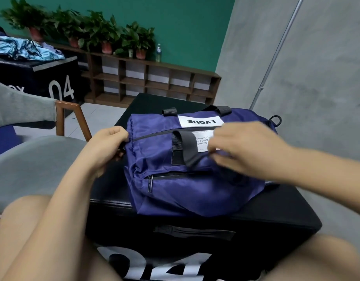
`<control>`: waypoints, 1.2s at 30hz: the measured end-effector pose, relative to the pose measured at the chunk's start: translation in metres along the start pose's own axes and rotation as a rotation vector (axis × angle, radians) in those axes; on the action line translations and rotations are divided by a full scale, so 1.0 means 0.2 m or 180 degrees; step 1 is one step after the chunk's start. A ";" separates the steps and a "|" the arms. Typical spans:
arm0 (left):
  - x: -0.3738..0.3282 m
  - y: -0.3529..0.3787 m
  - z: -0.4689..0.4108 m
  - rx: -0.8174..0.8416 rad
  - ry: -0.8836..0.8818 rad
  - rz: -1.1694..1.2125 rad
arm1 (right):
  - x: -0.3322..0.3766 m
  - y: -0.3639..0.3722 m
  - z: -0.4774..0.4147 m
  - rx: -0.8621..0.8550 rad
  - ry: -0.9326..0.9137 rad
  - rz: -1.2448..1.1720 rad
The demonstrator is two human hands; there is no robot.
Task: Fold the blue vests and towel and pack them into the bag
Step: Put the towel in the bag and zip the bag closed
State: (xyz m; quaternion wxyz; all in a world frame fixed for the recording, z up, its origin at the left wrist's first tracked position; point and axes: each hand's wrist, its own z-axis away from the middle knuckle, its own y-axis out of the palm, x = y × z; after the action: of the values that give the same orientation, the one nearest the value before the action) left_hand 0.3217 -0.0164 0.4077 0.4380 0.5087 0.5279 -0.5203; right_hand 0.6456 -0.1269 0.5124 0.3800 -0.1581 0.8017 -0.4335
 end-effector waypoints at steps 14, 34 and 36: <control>0.03 0.00 -0.01 -0.0011 0.0029 -0.0030 | -0.65 0.10 -0.53 0.0268 0.1807 0.0733; -0.01 0.02 0.03 -0.0048 -0.0018 -0.0024 | 0.54 0.21 -0.22 0.0148 0.0749 -0.0944; -0.01 0.02 0.03 -0.0045 -0.0008 -0.0045 | 0.60 0.25 -0.21 0.0112 0.0761 -0.0932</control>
State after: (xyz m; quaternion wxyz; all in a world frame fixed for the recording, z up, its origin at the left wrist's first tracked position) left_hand 0.3249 -0.0233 0.4084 0.4386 0.5011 0.5346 -0.5203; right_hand 0.5386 -0.1437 0.4302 0.2177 -0.2137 0.8018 -0.5138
